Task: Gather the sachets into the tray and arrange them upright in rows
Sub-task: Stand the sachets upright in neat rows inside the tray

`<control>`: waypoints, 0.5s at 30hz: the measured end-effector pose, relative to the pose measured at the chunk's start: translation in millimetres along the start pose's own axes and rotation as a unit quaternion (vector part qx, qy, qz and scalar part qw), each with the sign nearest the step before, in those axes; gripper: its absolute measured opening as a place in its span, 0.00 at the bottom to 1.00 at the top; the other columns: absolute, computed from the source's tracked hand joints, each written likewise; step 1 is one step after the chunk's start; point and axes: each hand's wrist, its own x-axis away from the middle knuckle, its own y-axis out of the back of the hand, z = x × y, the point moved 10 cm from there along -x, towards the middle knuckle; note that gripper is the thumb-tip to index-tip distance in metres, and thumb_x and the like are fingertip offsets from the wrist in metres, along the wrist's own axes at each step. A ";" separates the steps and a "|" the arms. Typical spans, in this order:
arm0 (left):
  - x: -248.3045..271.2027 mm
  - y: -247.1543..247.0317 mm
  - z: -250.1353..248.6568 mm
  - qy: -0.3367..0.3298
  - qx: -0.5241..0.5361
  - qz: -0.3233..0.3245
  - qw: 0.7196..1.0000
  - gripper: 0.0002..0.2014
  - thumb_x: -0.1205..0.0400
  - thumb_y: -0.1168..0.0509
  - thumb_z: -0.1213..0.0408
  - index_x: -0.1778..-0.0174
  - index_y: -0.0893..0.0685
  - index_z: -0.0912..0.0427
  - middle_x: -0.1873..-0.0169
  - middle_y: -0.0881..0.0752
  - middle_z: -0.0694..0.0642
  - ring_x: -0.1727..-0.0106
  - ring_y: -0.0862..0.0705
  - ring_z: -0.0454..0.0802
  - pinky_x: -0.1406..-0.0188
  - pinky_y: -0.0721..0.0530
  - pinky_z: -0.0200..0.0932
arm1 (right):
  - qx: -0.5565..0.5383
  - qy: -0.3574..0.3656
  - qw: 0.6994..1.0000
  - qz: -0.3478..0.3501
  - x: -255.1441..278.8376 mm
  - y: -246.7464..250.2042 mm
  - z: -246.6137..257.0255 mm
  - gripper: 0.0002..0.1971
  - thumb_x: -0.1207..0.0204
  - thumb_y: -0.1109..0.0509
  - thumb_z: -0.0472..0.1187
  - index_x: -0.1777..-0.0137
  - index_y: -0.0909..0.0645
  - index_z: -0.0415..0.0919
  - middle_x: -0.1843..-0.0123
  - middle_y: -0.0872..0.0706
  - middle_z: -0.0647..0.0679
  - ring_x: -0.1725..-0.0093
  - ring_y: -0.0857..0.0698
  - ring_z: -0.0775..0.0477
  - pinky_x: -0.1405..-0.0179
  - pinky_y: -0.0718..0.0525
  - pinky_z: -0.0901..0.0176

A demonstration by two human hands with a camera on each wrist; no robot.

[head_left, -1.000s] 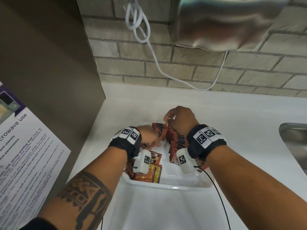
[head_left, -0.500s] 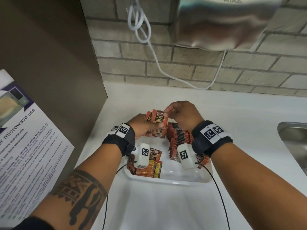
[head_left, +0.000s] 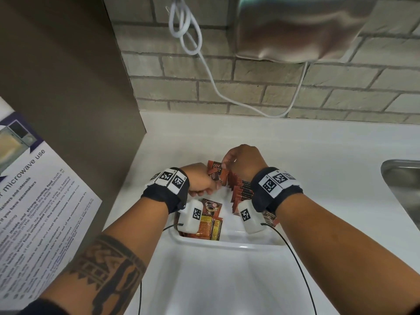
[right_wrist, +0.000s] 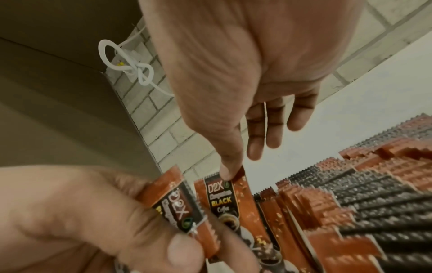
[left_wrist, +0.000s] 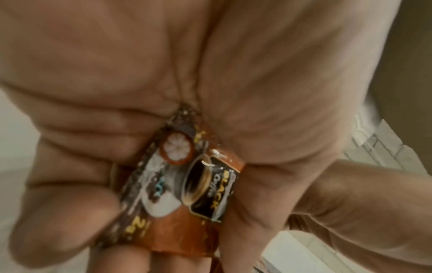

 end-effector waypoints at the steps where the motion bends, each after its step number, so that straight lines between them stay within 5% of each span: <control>1: -3.6 -3.0 1.1 0.006 0.000 0.004 1.000 0.10 0.18 0.31 0.63 0.42 0.12 0.59 0.62 0.12 0.51 0.73 0.23 0.46 0.79 0.25 0.35 | 0.012 -0.003 1.000 0.002 0.3 -0.5 0.4 0.11 0.27 0.27 0.41 0.69 0.12 0.56 0.65 0.14 0.62 0.55 0.15 0.53 0.46 0.17 0.53; 15: -32.4 -21.1 10.5 0.060 -0.016 0.023 0.998 0.13 0.18 0.30 0.61 0.44 0.11 0.65 0.63 0.11 0.53 0.73 0.23 0.50 0.77 0.25 0.35 | 0.178 -0.011 0.984 0.018 -7.1 -16.3 2.1 0.12 0.23 0.35 0.43 0.49 0.09 0.51 0.45 0.15 0.49 0.41 0.19 0.44 0.37 0.17 0.46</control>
